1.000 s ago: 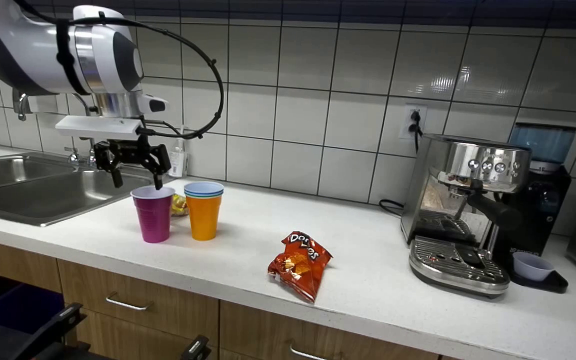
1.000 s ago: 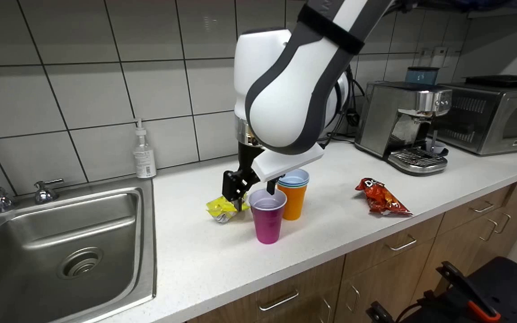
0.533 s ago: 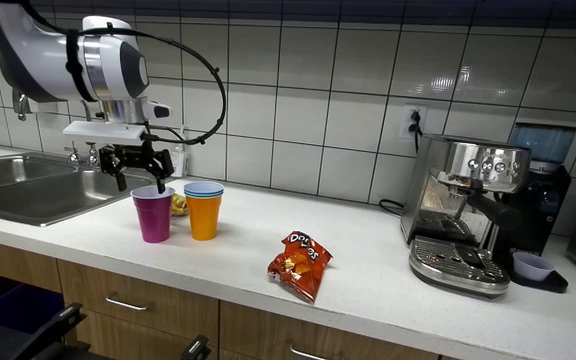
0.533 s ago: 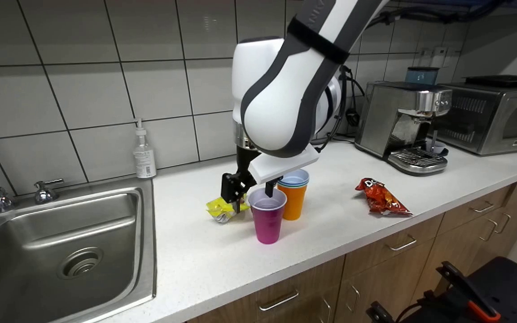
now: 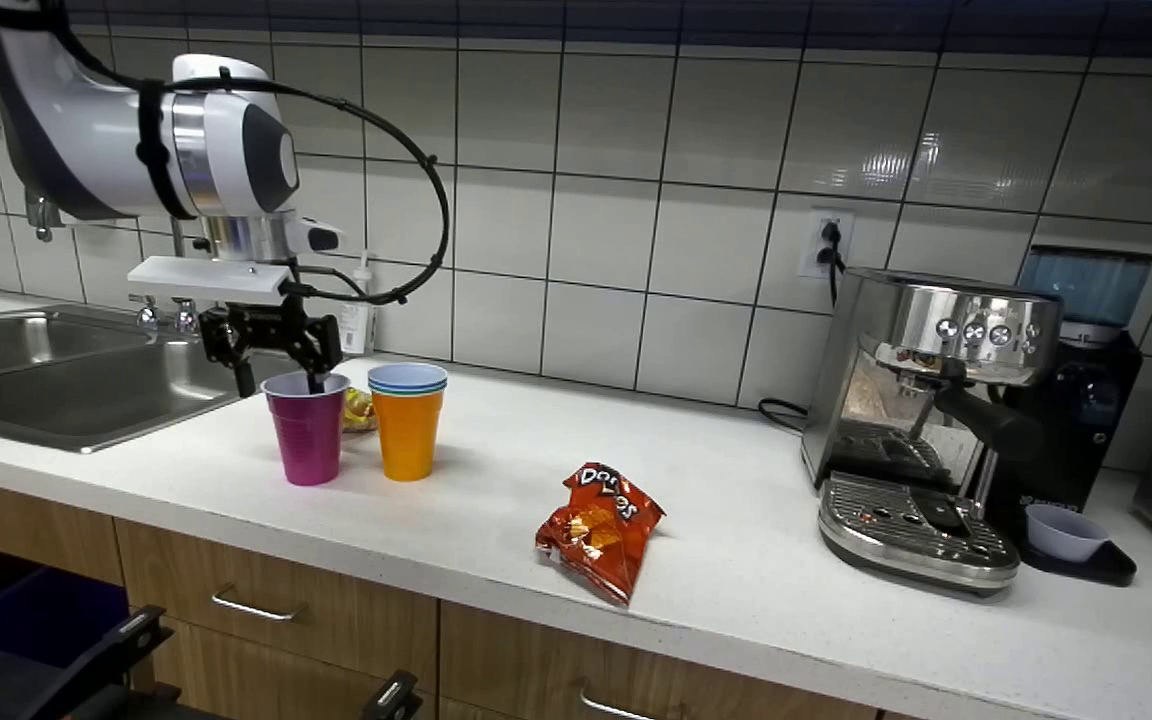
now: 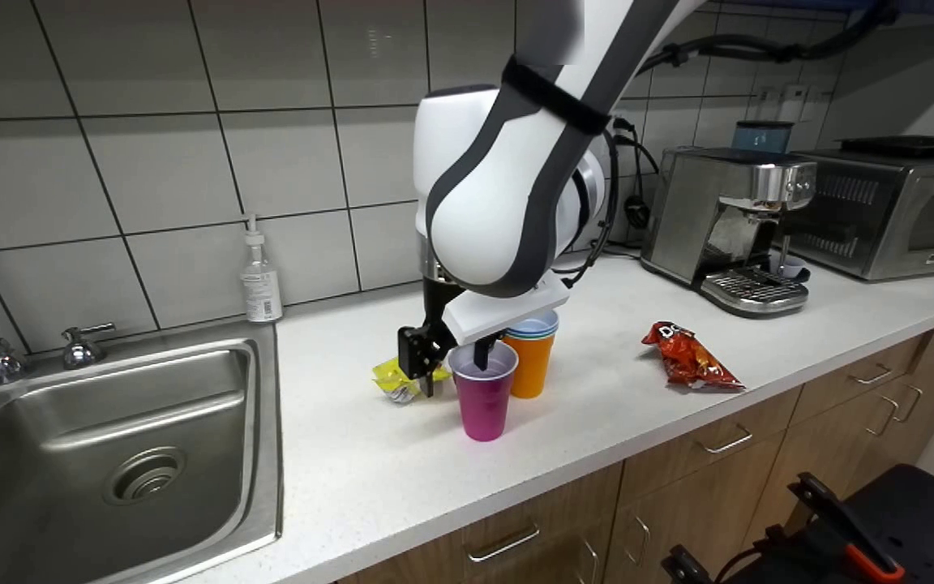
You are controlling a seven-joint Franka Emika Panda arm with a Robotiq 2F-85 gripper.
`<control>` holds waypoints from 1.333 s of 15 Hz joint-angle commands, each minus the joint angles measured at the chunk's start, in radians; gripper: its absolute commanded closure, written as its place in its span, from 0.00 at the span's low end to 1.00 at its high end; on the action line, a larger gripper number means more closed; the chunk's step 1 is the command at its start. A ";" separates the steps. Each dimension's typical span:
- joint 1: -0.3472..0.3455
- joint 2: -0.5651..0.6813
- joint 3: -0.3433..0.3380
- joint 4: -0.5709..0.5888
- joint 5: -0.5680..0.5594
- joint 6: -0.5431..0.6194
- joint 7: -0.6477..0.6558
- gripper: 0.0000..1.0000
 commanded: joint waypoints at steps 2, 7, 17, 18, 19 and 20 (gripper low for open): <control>0.023 0.010 -0.015 0.015 0.038 -0.006 -0.016 0.49; 0.023 -0.002 -0.018 0.008 0.046 -0.007 -0.018 0.89; 0.027 -0.058 -0.003 -0.005 0.074 0.009 -0.045 0.99; 0.029 -0.068 -0.002 -0.006 0.072 0.012 -0.046 0.99; 0.032 -0.077 -0.001 -0.006 0.071 0.015 -0.046 0.99; 0.035 -0.085 0.000 -0.007 0.068 0.017 -0.045 0.99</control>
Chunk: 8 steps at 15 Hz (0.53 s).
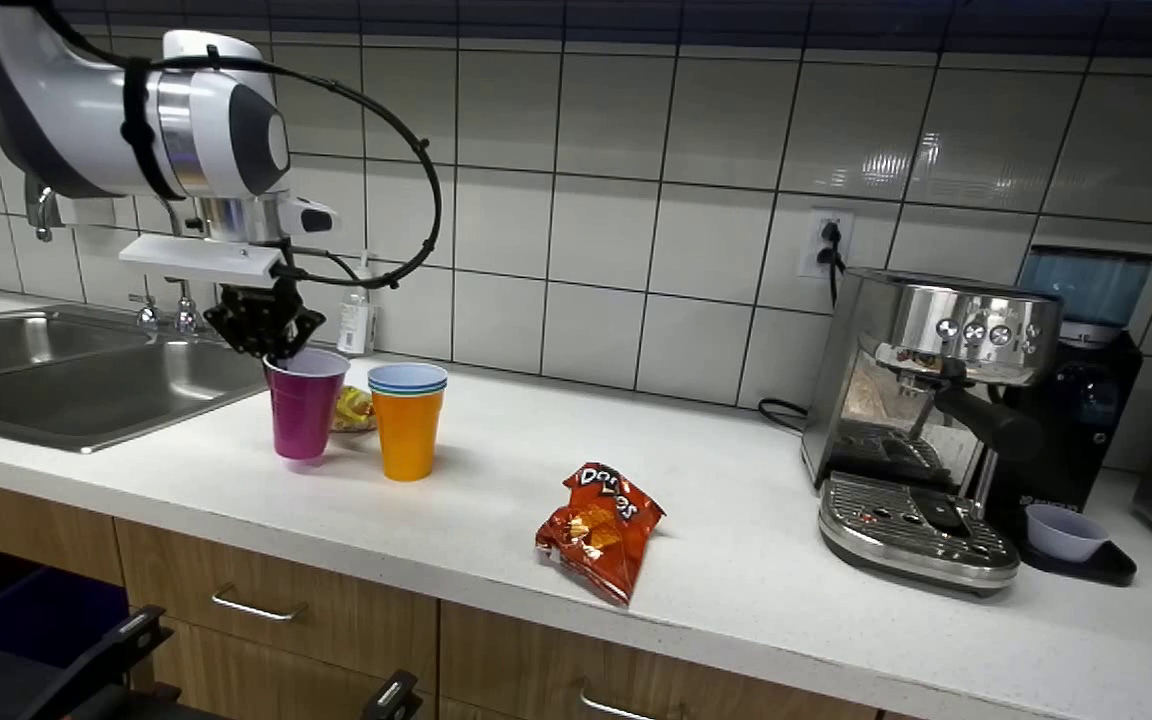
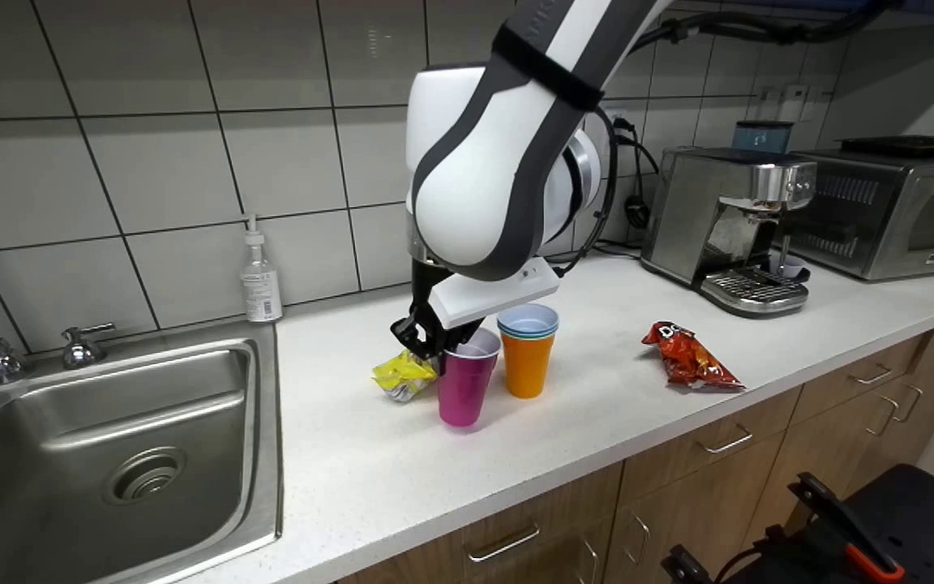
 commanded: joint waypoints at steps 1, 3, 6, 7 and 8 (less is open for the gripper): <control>0.011 -0.057 0.005 -0.012 0.012 0.005 -0.028 0.99; 0.020 -0.075 -0.001 -0.010 -0.012 -0.001 -0.014 0.99; 0.023 -0.102 -0.003 -0.008 -0.039 -0.007 -0.005 0.99; 0.022 -0.112 -0.003 -0.008 -0.049 -0.010 -0.003 0.99; 0.020 -0.121 -0.003 -0.007 -0.060 -0.012 -0.002 0.99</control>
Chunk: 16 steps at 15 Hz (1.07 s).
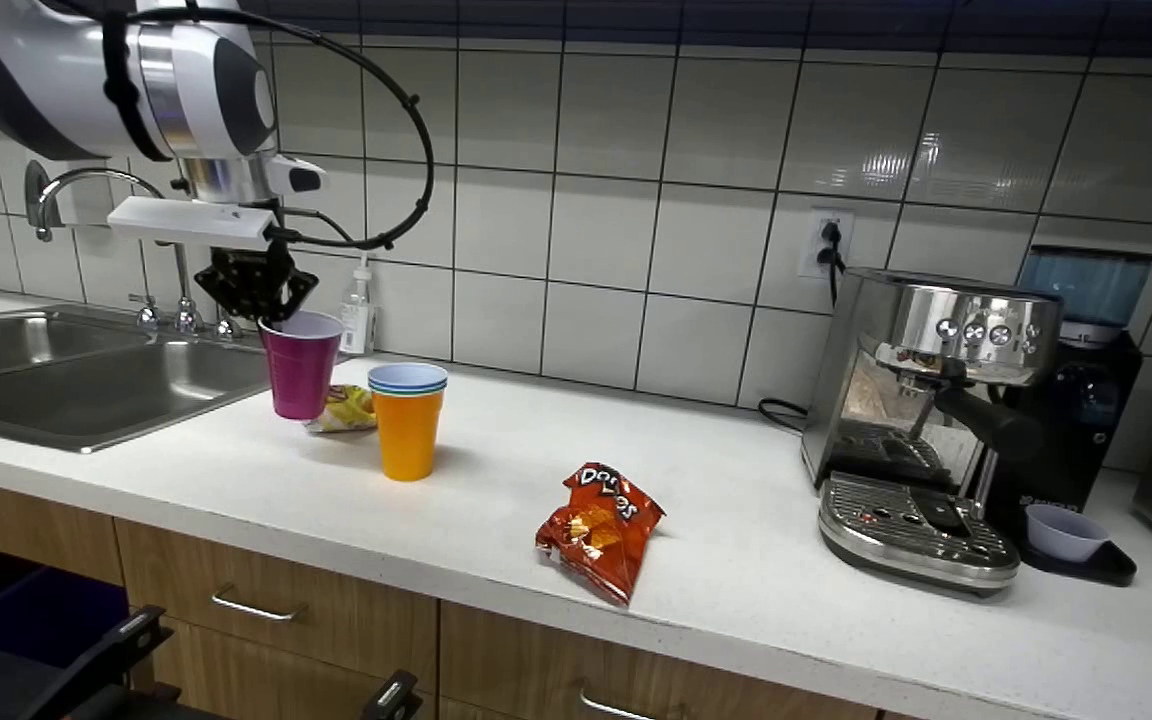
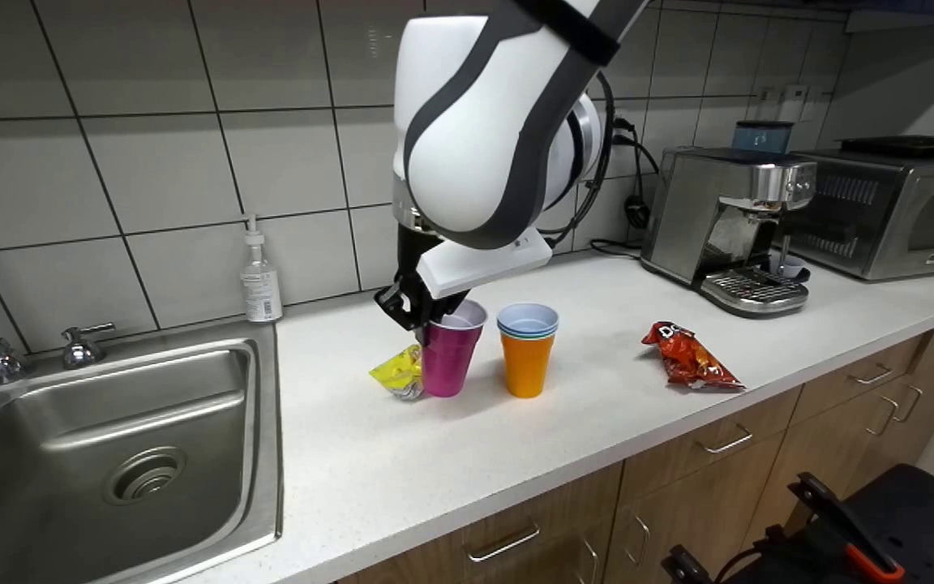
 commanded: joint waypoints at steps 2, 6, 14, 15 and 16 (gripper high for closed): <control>0.000 -0.062 -0.003 -0.006 -0.058 -0.016 0.001 0.99; 0.002 -0.088 -0.010 -0.009 -0.091 -0.012 0.011 0.99; -0.002 -0.146 -0.035 -0.013 -0.205 -0.038 0.025 0.99; -0.002 -0.153 -0.037 -0.015 -0.212 -0.040 0.023 0.99; -0.001 -0.160 -0.038 -0.016 -0.211 -0.043 0.017 0.99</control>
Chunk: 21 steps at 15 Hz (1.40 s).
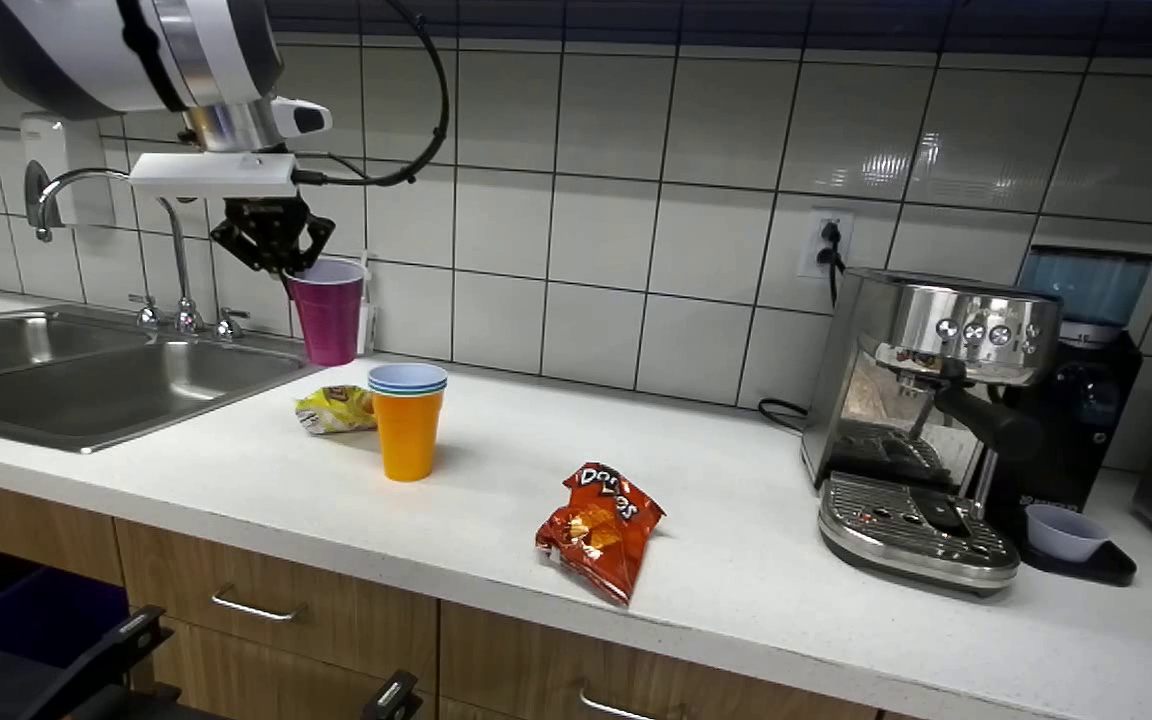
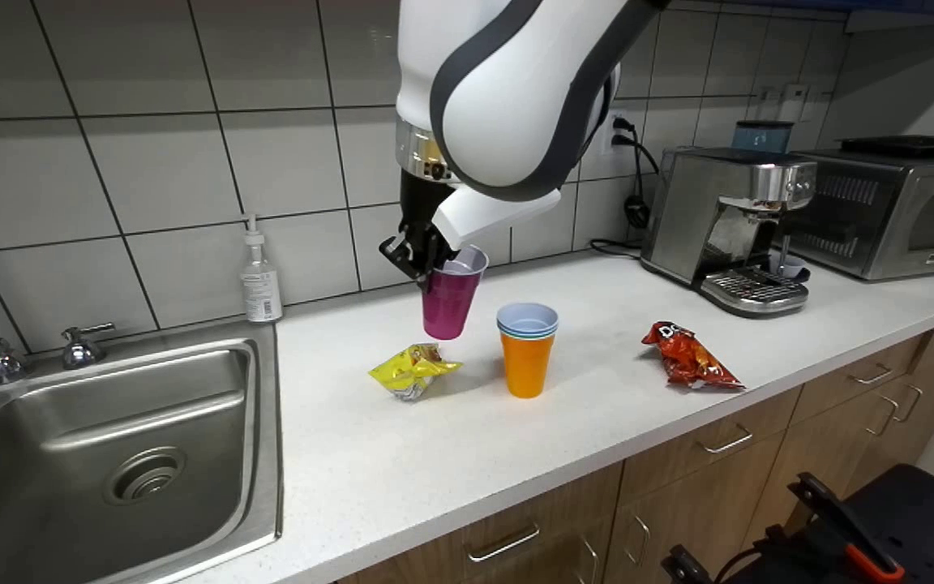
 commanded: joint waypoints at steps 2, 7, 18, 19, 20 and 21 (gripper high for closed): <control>0.000 -0.065 -0.002 -0.020 -0.015 -0.039 0.000 0.99; -0.033 -0.104 0.035 -0.025 0.023 -0.093 -0.029 0.99; -0.076 -0.169 0.059 -0.045 0.008 -0.192 -0.019 0.99; -0.082 -0.170 0.057 -0.048 0.009 -0.192 -0.019 0.99; -0.090 -0.172 0.058 -0.051 -0.001 -0.194 -0.012 0.99; -0.096 -0.174 0.056 -0.055 -0.004 -0.195 -0.011 0.99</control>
